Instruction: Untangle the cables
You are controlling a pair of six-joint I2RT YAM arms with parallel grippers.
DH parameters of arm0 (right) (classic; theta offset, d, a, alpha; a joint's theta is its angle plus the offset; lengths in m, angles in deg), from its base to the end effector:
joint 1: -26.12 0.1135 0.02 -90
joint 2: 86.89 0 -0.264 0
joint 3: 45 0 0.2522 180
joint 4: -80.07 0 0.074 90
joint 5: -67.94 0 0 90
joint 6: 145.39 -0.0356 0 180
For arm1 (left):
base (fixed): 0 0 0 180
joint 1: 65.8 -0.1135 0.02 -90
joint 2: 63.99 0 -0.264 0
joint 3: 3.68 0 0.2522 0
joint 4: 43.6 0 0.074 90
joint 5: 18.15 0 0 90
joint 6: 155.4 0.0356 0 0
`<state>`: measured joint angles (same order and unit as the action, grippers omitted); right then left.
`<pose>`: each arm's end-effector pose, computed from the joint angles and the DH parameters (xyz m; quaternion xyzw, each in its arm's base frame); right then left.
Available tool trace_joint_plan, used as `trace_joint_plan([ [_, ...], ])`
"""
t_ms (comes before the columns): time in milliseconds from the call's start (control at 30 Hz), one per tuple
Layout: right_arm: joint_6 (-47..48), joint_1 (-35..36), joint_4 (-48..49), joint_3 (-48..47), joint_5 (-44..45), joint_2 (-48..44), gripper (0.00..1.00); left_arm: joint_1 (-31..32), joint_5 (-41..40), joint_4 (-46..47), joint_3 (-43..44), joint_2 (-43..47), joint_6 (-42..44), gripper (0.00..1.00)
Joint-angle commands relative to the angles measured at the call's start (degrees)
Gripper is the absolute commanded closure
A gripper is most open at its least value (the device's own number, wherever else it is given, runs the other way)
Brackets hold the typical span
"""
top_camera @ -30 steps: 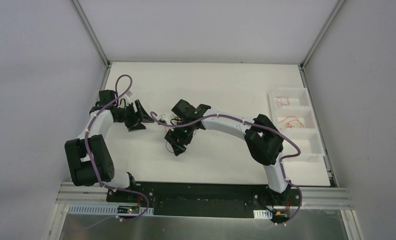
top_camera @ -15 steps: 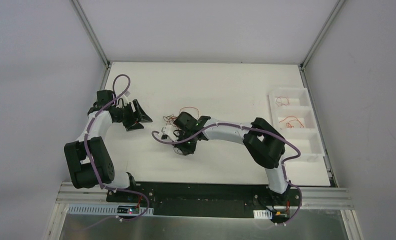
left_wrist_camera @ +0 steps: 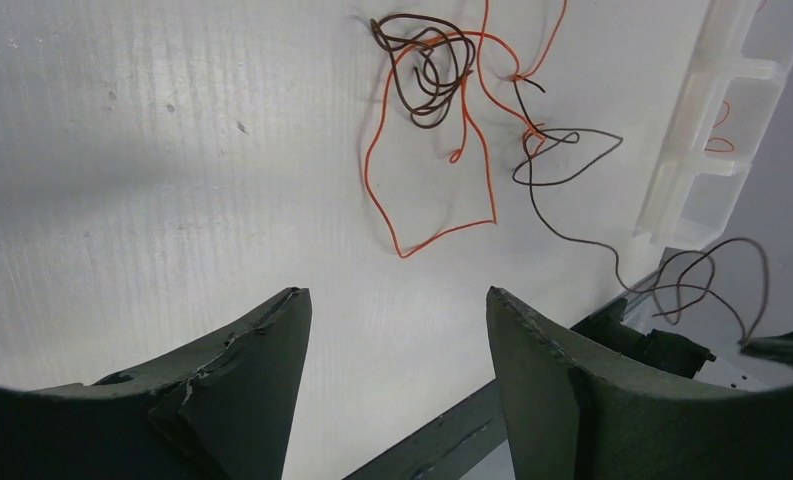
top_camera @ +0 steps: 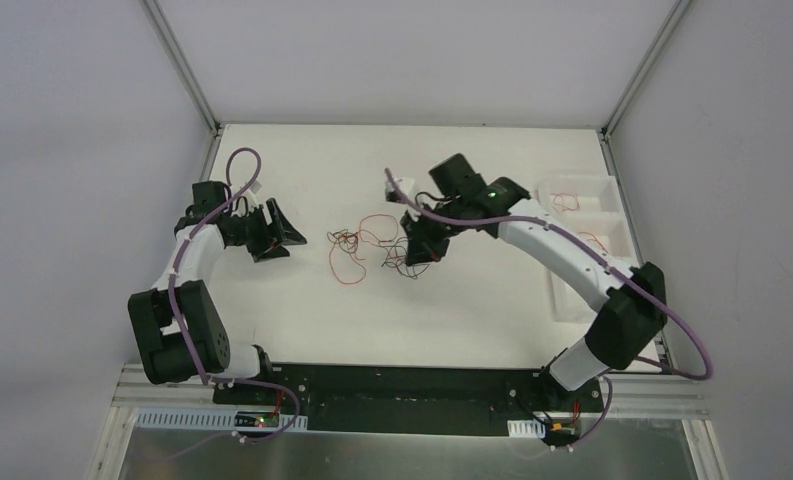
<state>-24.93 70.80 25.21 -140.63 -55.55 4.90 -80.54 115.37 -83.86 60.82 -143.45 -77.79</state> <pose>0.2316 0.2566 0.3137 -0.6266 0.6569 0.3091 0.2834 0.2696 0.0456 0.2260 -0.1002 0.8876 -0.3480 0.2848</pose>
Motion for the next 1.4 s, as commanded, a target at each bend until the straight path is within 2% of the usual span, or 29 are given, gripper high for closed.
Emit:
trace_joint_plan([
  [0, -1.02, -7.86, -11.76, -2.86, -4.62, -7.75, 1.00, -0.44, 4.50, 0.22, 0.13, 3.31, 2.86, 0.33],
  [133, -3.75, -13.71, -16.51, -6.14, -5.32, -12.48, 1.00, 0.63, 5.09, 0.22, 0.97, 2.57, 4.51, 0.33],
  [300, -10.61, -16.63, -14.96, -9.76, -4.15, -17.84, 1.00, 3.70, 5.24, 0.67, 3.63, 1.07, 6.50, 0.33],
  [467, -16.71, -16.88, -11.39, -14.44, -2.02, -18.36, 1.00, 13.41, 3.95, 6.87, 7.97, 0.11, 6.82, 0.28],
  [600, -14.42, -16.87, -13.99, -13.79, 1.81, -16.58, 0.98, 21.00, 1.43, 8.26, 16.55, -8.84, 3.01, 0.27],
  [633, -13.84, -16.86, -14.90, -12.83, 3.04, -15.94, 0.91, 21.83, 1.26, 8.52, 17.74, -11.00, 1.32, 0.27],
  [700, -12.96, -16.79, -13.95, -9.09, 5.27, -15.62, 0.60, 22.13, 2.24, 9.84, 19.61, -14.26, -2.50, 0.28],
  [800, -10.96, -16.58, -10.27, -1.97, 7.08, -15.11, 0.31, 22.17, 2.76, 12.09, 19.61, -16.82, -6.42, 0.28],
  [833, -10.26, -16.37, -8.80, 0.39, 7.69, -14.40, 0.25, 22.39, 2.82, 12.74, 19.27, -17.28, -7.18, 0.28],
  [900, -8.85, -15.21, -5.45, 4.60, 9.18, -12.25, 0.18, 23.19, 2.06, 13.35, 18.54, -17.90, -7.64, 0.27],
  [1133, -1.64, -8.09, 9.82, 16.44, 14.09, -4.49, 0.20, 26.62, 1.21, 13.85, 16.72, -20.07, -8.32, 0.27],
  [1367, -3.10, -6.44, 16.82, 14.94, 19.09, 6.34, 0.24, 28.79, 4.38, 16.98, 16.85, -24.41, -12.50, 0.39],
])
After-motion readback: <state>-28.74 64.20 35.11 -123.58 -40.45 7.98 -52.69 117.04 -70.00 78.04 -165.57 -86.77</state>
